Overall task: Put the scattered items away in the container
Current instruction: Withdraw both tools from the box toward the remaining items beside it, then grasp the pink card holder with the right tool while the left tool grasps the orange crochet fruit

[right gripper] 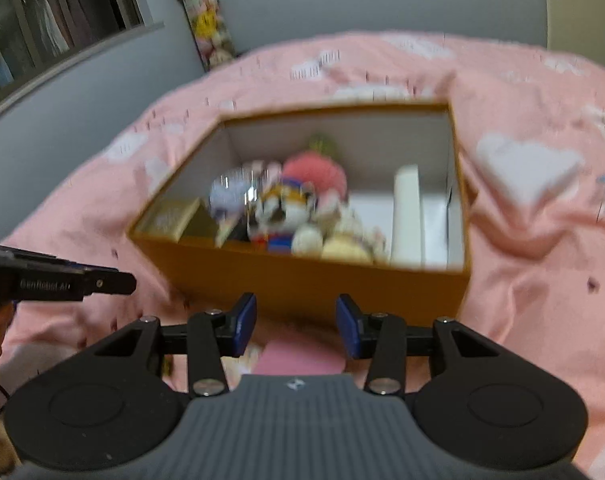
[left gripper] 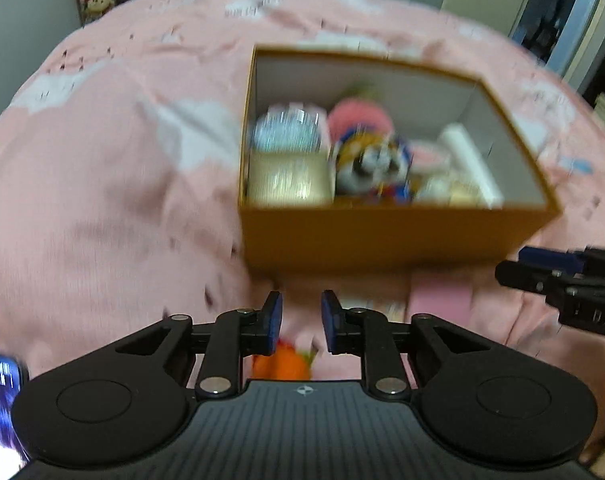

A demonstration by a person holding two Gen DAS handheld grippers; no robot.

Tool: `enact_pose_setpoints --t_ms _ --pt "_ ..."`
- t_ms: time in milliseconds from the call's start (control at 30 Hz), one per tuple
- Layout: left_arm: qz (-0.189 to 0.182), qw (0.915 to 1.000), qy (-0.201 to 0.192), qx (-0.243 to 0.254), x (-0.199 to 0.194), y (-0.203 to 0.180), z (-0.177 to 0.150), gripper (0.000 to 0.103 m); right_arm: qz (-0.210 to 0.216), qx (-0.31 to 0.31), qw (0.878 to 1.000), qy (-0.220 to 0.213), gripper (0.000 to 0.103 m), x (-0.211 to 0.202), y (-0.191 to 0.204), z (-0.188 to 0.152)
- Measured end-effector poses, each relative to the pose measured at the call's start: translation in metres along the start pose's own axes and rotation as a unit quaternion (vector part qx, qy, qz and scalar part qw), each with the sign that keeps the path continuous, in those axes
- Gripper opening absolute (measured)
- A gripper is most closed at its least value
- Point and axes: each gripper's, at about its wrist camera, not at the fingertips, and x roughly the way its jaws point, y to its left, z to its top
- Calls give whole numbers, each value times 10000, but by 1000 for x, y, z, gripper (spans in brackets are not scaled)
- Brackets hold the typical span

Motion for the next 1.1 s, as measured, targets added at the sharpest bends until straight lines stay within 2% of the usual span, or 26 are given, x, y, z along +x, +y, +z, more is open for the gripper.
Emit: enact_pose_setpoints --t_ms 133,200,333,500,733,867,1000,1100 --pt "404 9984 288 256 13 -10 -14 53 -116 34 9987 500 55 15 -1 -14" --pt "545 9972 371 353 19 -13 -18 53 -145 134 9975 685 58 22 -4 -22" --pt "502 9966 521 404 29 -12 -26 56 -30 519 9938 981 58 32 -13 -32" --pt "465 9972 531 261 40 -6 -31 58 83 858 9891 1198 59 46 -21 -38" --pt "302 9979 562 -94 54 7 -32 59 183 1028 9810 1633 61 74 -21 -44" --pt "171 9979 537 -314 58 15 -34 58 327 1221 9778 1671 63 82 -24 -45" --pt "-4 9974 526 -502 61 20 -36 49 434 1288 9760 1703 71 86 -24 -46" --pt "-96 9968 487 -634 60 24 -38 48 416 1247 9767 1694 71 88 -22 -47"
